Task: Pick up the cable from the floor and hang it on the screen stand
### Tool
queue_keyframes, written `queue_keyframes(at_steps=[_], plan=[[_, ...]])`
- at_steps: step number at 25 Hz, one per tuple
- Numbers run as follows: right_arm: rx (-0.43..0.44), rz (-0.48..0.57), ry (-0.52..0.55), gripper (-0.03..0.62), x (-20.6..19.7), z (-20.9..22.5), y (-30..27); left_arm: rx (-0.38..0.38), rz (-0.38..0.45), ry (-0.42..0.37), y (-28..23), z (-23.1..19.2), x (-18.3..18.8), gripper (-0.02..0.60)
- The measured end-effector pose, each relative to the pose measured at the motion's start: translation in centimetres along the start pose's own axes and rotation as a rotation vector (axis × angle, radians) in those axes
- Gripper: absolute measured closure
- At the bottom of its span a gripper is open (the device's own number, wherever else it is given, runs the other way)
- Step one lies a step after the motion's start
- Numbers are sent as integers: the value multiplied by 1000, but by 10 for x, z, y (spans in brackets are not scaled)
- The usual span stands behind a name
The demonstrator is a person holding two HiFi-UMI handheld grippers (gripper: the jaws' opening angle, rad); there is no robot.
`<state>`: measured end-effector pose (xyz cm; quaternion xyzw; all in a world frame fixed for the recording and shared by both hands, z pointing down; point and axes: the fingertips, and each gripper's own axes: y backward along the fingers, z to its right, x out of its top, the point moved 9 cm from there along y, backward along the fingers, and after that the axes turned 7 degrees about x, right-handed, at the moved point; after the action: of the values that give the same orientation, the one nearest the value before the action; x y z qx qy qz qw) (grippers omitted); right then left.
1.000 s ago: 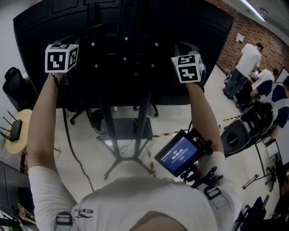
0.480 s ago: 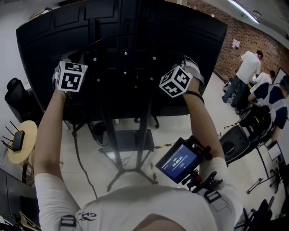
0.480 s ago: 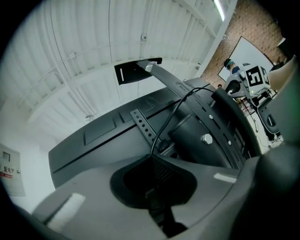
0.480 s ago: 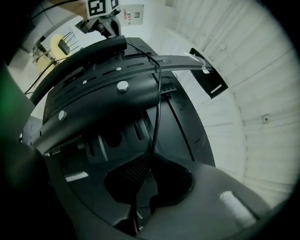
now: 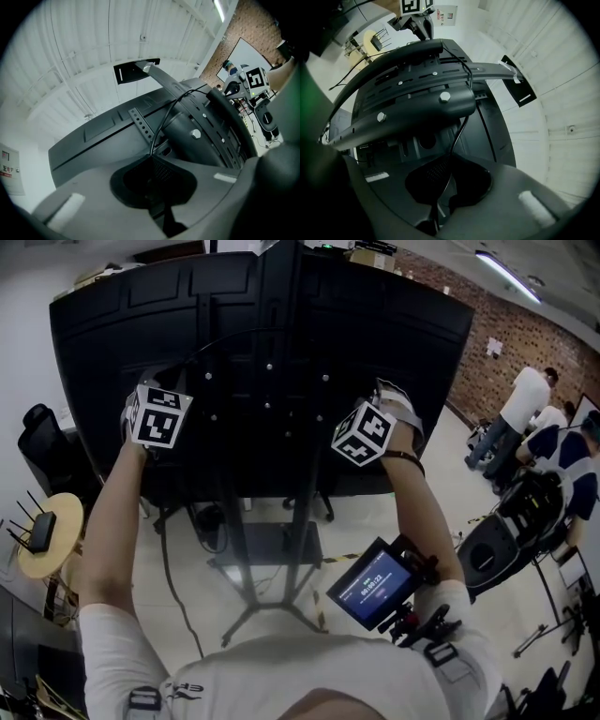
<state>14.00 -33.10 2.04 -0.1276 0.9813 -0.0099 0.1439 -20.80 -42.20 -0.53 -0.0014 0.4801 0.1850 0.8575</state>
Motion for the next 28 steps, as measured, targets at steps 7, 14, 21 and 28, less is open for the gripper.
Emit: queue_keyframes(at_steps=[7,14,21,28], plan=[[26,30,-49,574,-4,0,-1,40,-13,-28,0,3,-1,572],[22,54,-67,574,-6,1,3,25,-21,49,-3,5,-6,572],[31,92,-105,574,-8,-4,4,-29,6,228,0,9,-13,571],[35,160,-179,565,-11,-11,5,-105,147,510,7,15,-40,571]])
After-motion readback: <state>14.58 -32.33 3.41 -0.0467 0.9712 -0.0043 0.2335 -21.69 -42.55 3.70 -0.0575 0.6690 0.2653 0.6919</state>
